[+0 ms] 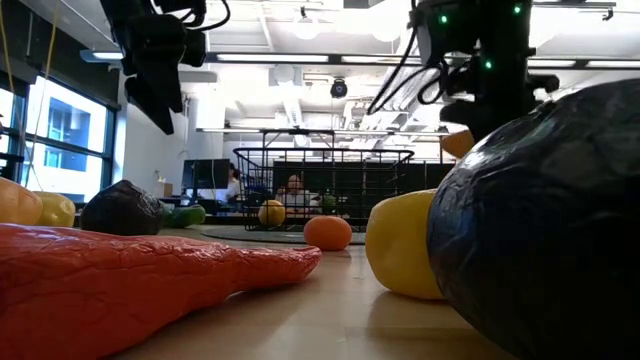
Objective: Build produce basket
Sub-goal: Put the top right yellow mango into the basket
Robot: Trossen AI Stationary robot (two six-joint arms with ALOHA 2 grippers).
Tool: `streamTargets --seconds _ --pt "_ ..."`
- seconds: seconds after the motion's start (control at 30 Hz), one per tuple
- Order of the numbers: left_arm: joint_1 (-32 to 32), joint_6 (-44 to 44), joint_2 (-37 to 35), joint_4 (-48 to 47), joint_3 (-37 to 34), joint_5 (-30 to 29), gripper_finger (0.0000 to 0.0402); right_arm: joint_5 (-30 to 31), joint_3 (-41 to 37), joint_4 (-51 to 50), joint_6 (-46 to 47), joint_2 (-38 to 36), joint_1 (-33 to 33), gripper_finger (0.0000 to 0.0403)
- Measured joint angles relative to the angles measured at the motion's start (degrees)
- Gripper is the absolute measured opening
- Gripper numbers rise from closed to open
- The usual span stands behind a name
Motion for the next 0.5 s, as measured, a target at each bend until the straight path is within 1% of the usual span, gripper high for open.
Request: streamTargets --seconds 0.1,0.3,0.5 --pt "-0.02 0.0 0.0 0.0 0.0 0.0 0.0397 0.95 2.49 -1.66 1.21 0.0 0.0 0.0221" --pt "0.0 0.0 0.0 -0.02 0.0 0.0 0.0397 3.55 8.11 -1.75 1.18 0.0 -0.17 0.0221" --pt "0.0 0.0 0.0 -0.02 0.0 0.0 0.0397 8.93 14.8 -1.71 0.44 -0.02 -0.94 0.0221"
